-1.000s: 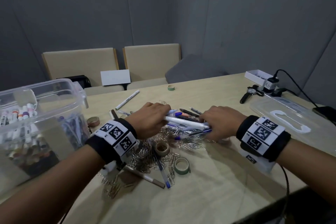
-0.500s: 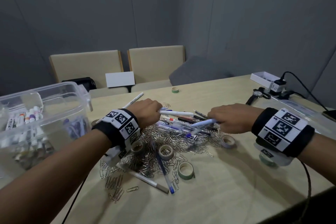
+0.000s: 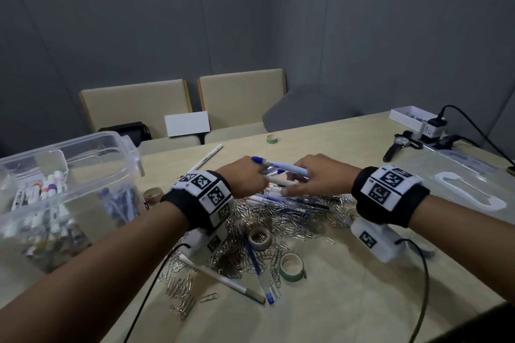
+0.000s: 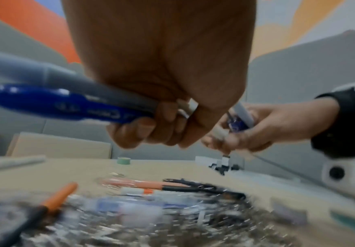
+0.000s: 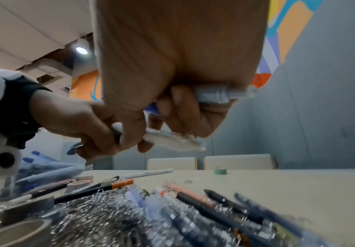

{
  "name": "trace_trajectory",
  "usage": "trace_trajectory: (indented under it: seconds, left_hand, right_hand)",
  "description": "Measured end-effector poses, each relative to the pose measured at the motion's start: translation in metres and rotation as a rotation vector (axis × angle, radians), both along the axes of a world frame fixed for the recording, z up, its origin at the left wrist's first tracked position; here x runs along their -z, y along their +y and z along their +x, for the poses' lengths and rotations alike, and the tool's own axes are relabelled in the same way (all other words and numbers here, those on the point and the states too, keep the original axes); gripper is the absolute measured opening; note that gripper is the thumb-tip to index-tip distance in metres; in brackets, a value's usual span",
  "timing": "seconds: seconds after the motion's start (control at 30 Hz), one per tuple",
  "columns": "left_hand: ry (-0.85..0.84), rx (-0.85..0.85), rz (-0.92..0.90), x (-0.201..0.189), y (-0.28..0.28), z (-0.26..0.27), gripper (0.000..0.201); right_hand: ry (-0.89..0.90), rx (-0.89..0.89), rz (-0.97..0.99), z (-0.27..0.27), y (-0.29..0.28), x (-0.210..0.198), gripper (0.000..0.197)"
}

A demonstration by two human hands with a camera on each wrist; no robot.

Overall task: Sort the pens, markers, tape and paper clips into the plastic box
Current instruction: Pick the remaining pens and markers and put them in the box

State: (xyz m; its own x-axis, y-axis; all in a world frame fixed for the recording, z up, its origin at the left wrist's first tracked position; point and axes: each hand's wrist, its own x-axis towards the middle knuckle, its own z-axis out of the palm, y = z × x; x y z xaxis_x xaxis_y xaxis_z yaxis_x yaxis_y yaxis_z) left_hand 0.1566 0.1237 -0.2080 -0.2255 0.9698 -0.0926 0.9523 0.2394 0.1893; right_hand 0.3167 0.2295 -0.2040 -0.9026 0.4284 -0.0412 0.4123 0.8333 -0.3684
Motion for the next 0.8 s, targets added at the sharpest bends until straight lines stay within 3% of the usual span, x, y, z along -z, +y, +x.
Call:
trace_trajectory:
  seconds: [0.1, 0.2, 0.33, 0.5, 0.63, 0.8]
  left_hand:
    - [0.004, 0.029, 0.038, -0.003, 0.003, -0.007, 0.011]
    - [0.174, 0.052, 0.064, -0.001, 0.006, -0.02, 0.01]
    - [0.17, 0.104, -0.012, 0.005, 0.016, -0.014, 0.017]
    - [0.298, 0.163, -0.149, 0.019, 0.029, -0.003, 0.023]
    - [0.297, 0.213, -0.227, 0.023, 0.034, -0.003, 0.03]
    - [0.257, 0.226, -0.215, 0.023, 0.033, -0.007, 0.032]
  right_hand:
    - [0.001, -0.024, 0.14, -0.002, 0.005, -0.001, 0.033]
    - [-0.056, 0.008, 0.219, 0.006, 0.016, -0.006, 0.023]
    - [-0.092, 0.062, 0.241, 0.013, 0.027, -0.008, 0.005]
    - [-0.133, 0.088, 0.136, 0.014, 0.033, 0.001, 0.004]
    - [-0.216, 0.092, 0.174, 0.011, 0.028, 0.01, 0.007]
    - [-0.276, 0.143, 0.13, 0.004, 0.023, 0.024, 0.036]
